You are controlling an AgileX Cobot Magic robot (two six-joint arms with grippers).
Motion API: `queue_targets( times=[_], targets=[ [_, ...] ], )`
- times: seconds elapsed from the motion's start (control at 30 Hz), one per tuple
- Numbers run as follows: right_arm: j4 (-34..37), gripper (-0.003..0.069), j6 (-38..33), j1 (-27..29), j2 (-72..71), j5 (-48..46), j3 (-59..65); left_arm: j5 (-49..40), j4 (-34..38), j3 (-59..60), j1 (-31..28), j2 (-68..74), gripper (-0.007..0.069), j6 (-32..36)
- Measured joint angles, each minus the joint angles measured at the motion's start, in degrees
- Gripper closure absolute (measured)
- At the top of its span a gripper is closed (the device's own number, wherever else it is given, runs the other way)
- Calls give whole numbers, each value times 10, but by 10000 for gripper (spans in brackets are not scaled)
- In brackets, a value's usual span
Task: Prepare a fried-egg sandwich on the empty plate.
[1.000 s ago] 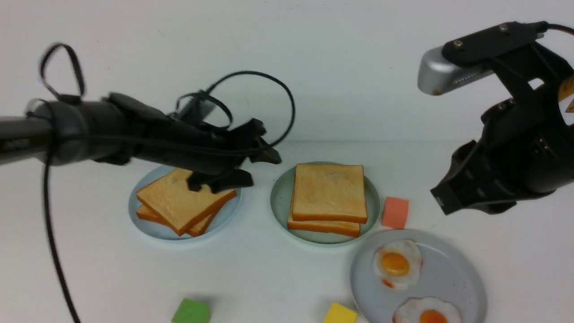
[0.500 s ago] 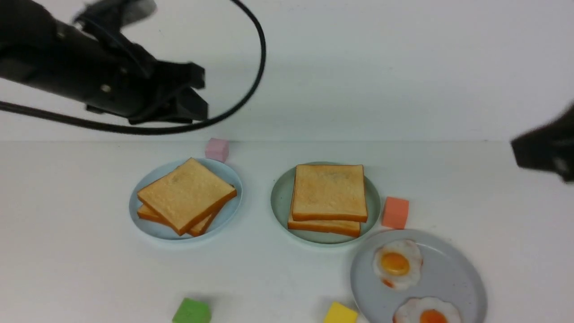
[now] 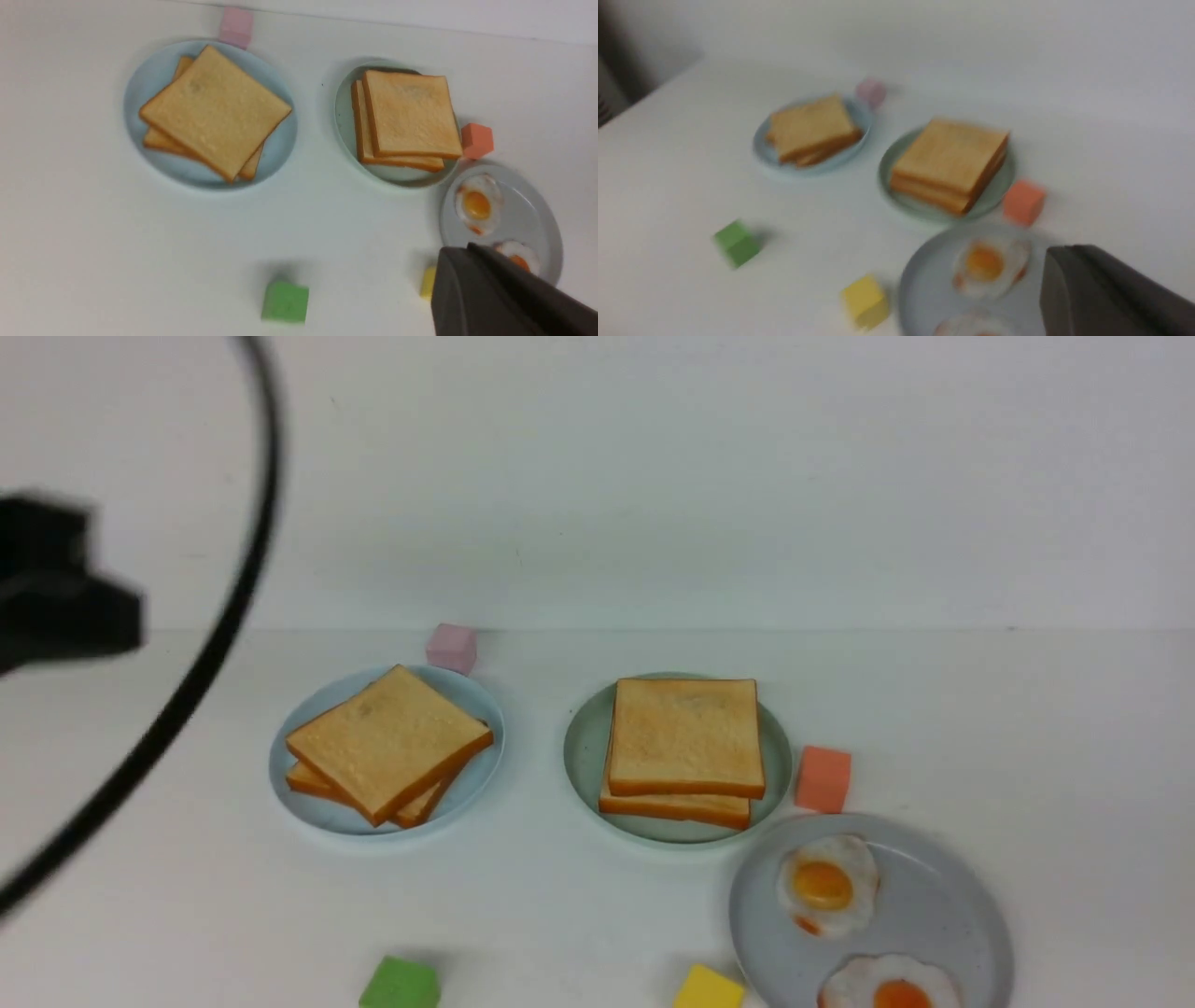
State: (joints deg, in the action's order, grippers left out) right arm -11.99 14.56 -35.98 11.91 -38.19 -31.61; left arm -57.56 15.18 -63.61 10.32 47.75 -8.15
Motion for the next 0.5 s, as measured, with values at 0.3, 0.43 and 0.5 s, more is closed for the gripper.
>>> queue_targets(
  times=[0.3,0.43,0.5],
  targets=[
    [-85,671,1,0,-123,25,93,-54,-3,162,0,-273,638,-88],
    [-90,671,1,0,-127,26,97,-59,-18,191,0,-332,638,-100],
    [-90,671,1,0,-127,26,97,-58,-25,193,0,-341,638,-101]
  ],
)
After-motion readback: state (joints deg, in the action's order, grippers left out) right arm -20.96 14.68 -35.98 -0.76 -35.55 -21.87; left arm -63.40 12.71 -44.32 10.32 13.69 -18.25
